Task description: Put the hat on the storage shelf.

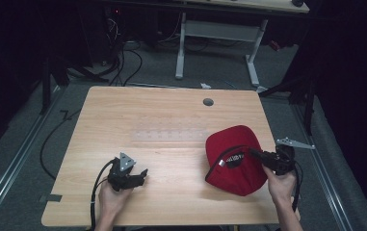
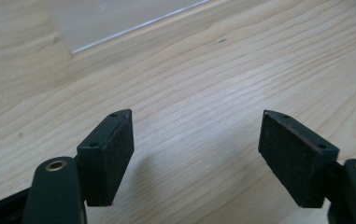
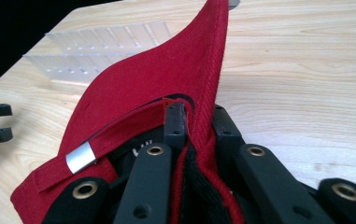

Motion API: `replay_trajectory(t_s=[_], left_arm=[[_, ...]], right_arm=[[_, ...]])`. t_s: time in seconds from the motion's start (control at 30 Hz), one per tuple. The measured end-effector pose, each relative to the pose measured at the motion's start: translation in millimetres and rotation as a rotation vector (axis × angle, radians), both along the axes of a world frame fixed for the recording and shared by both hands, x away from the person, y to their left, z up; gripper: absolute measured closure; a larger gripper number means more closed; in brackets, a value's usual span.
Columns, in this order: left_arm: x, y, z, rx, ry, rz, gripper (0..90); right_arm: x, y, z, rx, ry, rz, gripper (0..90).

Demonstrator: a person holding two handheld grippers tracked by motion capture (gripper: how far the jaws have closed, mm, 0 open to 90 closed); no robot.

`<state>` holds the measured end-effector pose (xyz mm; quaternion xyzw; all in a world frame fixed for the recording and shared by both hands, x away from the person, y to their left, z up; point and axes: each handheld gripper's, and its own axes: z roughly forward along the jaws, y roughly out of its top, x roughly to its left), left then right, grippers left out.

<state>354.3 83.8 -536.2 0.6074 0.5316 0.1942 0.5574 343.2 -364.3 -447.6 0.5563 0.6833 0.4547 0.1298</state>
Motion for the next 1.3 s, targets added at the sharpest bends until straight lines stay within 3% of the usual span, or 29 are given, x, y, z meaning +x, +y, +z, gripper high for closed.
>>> replay_trajectory(t_s=[0.17, 0.47, 0.67, 1.0, 1.3], left_arm=[[-8.0, -14.5, 7.9, 0.040, -0.031, -0.052, 26.5], [-21.4, -36.4, 20.0, 0.019, -0.057, -0.146, 27.1], [-25.4, -49.9, 29.3, 0.010, -0.083, -0.198, 26.7], [-29.5, -64.7, 37.2, -0.003, -0.110, -0.239, 24.1], [-33.7, -75.6, 40.7, 0.024, -0.139, -0.275, 20.2]], right_arm=[[-0.3, 7.0, 3.2, 0.009, 0.005, 0.019, 80.8], [-0.1, 19.4, 3.1, 0.039, 0.015, 0.060, 80.7], [-0.1, 33.8, 9.9, 0.032, 0.013, 0.099, 80.7], [5.1, 55.2, 18.4, 0.043, 0.023, 0.167, 80.7], [9.4, 71.2, 23.0, 0.048, 0.054, 0.218, 80.6]])
